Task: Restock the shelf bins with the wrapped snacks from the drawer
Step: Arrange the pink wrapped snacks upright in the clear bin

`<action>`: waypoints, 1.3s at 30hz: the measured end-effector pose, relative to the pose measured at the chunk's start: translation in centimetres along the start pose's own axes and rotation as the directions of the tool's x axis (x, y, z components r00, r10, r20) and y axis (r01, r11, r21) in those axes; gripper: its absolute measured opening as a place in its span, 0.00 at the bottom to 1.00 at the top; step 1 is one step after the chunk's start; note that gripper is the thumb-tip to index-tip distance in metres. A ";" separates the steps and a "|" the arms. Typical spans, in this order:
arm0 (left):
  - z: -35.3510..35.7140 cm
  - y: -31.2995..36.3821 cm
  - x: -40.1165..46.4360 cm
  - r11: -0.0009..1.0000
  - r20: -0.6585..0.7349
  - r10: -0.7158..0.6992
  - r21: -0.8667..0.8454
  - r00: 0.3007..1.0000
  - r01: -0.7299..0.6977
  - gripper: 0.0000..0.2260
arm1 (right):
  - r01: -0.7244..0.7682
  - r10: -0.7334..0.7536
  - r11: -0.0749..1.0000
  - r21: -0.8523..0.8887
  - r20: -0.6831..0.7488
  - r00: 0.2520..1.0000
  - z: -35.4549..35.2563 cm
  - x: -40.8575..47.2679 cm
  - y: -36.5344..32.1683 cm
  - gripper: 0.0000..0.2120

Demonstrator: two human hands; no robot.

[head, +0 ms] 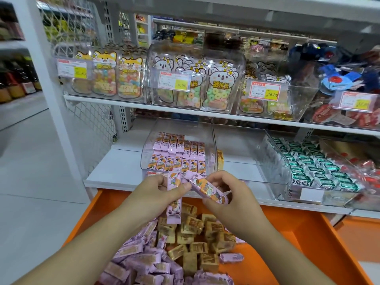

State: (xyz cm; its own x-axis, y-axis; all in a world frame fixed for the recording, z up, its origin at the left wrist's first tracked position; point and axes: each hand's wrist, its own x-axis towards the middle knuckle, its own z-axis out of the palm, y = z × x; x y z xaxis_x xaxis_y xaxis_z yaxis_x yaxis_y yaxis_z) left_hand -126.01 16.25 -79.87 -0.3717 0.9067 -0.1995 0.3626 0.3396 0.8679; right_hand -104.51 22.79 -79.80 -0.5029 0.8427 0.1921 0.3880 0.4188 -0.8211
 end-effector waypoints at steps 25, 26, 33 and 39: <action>-0.6 -0.1 0.3 0.993 0.346 0.058 -0.120 0.936 -0.017 0.21 | 0.089 -0.071 0.979 -0.182 0.102 0.992 0.1 0.7 0.4 0.27; -0.5 -0.2 0.3 0.989 0.347 0.054 -0.147 0.936 -0.002 0.20 | 0.077 -0.064 0.981 -0.176 0.077 0.995 0.3 0.7 0.5 0.28; 0.4 0.2 0.1 0.952 0.340 0.005 -0.289 0.940 0.099 0.14 | 0.049 -0.039 0.966 -0.255 0.046 0.998 1.0 0.6 0.3 0.22; 0.7 -0.3 0.3 0.923 0.337 -0.060 -0.340 0.940 0.180 0.23 | 0.137 -0.122 0.967 -0.213 0.085 0.989 1.2 0.6 0.5 0.24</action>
State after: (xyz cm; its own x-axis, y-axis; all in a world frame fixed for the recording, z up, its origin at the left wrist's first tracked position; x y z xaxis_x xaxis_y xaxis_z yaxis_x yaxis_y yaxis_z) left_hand -125.64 16.59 -80.54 -0.0832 0.9161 -0.3923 -0.0234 0.3918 0.9198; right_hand -105.49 23.09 -80.73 -0.6099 0.7538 0.2444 0.4707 0.5928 -0.6535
